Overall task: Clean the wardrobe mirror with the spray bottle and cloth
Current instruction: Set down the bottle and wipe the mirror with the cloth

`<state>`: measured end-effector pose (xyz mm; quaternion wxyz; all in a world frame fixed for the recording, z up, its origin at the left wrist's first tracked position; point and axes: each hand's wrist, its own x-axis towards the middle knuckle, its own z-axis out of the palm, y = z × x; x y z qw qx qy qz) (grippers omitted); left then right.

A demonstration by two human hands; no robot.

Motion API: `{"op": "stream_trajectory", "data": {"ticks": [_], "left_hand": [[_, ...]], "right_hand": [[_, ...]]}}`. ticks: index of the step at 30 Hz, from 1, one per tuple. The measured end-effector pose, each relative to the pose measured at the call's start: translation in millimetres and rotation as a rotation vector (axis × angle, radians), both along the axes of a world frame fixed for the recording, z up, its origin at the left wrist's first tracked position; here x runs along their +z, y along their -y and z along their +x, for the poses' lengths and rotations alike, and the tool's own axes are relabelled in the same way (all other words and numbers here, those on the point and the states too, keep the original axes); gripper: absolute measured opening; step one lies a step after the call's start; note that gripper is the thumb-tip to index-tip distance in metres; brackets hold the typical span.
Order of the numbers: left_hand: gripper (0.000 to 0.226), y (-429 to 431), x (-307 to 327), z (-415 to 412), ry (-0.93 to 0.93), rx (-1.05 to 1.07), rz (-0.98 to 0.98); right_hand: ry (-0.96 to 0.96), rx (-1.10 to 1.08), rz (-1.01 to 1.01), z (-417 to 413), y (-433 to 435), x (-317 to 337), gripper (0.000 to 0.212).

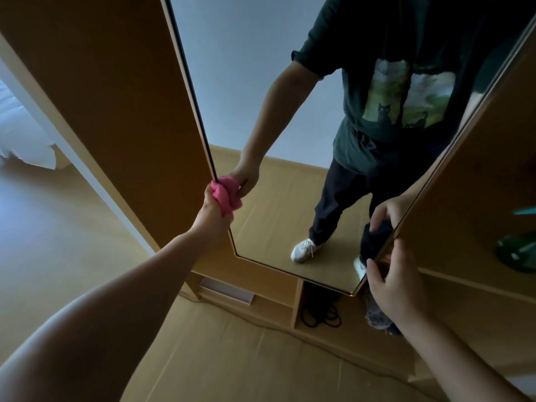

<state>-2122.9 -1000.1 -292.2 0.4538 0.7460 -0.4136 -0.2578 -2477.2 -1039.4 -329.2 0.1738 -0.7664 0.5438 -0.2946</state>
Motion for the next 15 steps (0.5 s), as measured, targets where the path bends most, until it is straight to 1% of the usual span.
{"op": "stream_trajectory", "data": {"ticks": [2,3,4,5,6,7,9,12,13,15], "left_hand": [[0.067,3.2,-8.0,6.8,-0.083,-0.005,0.059],[0.068,3.6,-12.5,9.1,-0.125,0.003,0.077],[0.064,3.8,-15.5,9.6,-0.177,0.02,0.084],[0.06,3.2,-18.8,8.7,-0.19,0.03,0.079],[0.059,1.0,-21.1,4.7,-0.164,0.029,0.061],[0.064,-1.5,-25.4,1.7,-0.108,0.014,0.042],[0.079,-4.0,-35.7,0.0,-0.067,0.003,0.047],[0.076,-0.1,-56.1,10.1,0.056,-0.02,0.138],[0.079,2.3,-63.1,14.0,0.052,-0.024,0.171],[0.079,5.3,-69.3,16.7,-0.061,-0.015,0.233]], "right_hand": [[-0.002,0.0,0.019,-1.3,-0.3,-9.8,0.058],[-0.005,-0.003,0.03,-2.0,-0.5,-14.9,0.058],[-0.005,-0.007,0.043,-2.4,-0.6,-19.8,0.058],[-0.004,-0.01,0.053,-2.8,-0.7,-24.4,0.058],[-0.007,-0.013,0.058,-3.0,-0.7,-28.9,0.058],[-0.015,-0.017,0.06,-3.1,-0.5,-33.4,0.057],[-0.027,-0.021,0.069,-3.4,0.2,-42.5,0.055],[-0.011,-0.011,0.087,-2.7,0.5,-53.2,0.052],[-0.009,-0.005,0.088,-3.0,0.6,-56.2,0.053],[-0.003,0.001,0.079,-4.0,0.8,-60.3,0.055]]}}
